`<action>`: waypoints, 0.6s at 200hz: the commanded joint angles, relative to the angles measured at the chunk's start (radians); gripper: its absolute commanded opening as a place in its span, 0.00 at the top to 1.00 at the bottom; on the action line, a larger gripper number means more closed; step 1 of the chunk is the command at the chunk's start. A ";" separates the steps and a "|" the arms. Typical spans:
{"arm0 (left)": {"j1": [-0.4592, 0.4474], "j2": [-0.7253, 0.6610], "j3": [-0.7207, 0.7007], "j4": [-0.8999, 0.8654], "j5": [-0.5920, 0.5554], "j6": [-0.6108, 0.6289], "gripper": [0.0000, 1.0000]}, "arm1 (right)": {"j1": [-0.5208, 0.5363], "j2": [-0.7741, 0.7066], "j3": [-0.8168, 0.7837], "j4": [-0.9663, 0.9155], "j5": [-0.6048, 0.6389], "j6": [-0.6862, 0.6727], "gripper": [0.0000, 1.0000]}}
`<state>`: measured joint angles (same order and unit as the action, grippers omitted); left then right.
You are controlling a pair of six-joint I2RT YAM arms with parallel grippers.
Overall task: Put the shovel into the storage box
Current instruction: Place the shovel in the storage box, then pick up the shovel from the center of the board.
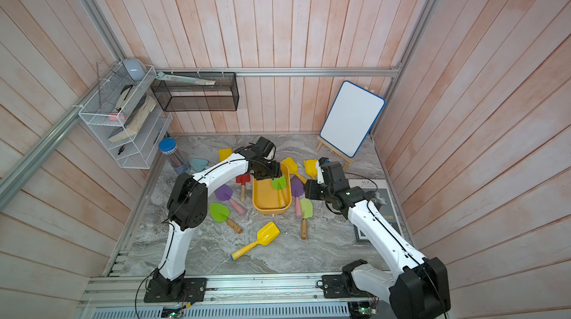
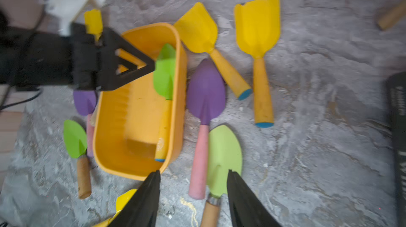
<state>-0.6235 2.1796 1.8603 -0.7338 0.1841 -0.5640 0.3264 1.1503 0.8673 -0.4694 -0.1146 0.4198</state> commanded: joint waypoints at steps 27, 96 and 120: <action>-0.013 -0.238 -0.201 0.197 0.076 -0.020 0.29 | -0.141 0.118 -0.025 0.051 0.009 -0.105 0.46; -0.017 -0.414 -0.480 0.440 0.162 -0.091 0.28 | -0.152 0.311 0.038 0.094 -0.005 -0.236 0.46; -0.019 -0.432 -0.505 0.462 0.167 -0.101 0.28 | -0.153 0.374 0.074 0.094 -0.017 -0.257 0.46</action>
<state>-0.6365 1.7905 1.3788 -0.3523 0.3229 -0.6437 0.1787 1.4815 0.8909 -0.3862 -0.1139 0.2138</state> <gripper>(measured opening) 0.720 0.538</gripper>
